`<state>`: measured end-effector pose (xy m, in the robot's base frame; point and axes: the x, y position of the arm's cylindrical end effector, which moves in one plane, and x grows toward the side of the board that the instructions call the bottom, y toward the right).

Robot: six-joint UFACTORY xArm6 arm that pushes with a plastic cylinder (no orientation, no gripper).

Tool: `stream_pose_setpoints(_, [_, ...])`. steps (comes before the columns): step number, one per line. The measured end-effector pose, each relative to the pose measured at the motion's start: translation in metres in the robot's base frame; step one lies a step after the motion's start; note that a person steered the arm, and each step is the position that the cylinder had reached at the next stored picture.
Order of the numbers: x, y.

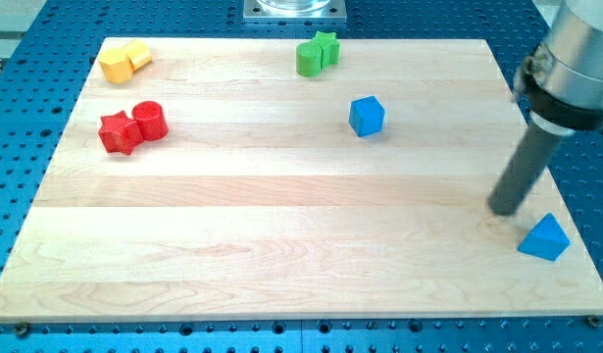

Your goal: Move the blue cube closely to the blue triangle

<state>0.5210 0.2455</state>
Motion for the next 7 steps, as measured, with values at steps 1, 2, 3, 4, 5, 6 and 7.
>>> stream_pose_setpoints(1, [0.027, 0.036])
stream_pose_setpoints(2, [0.017, 0.078])
stream_pose_setpoints(3, [0.068, 0.058])
stream_pose_setpoints(4, [0.065, 0.0])
stream_pose_setpoints(5, [0.05, 0.032])
stream_pose_setpoints(6, [-0.026, 0.043])
stream_pose_setpoints(7, [-0.064, 0.013])
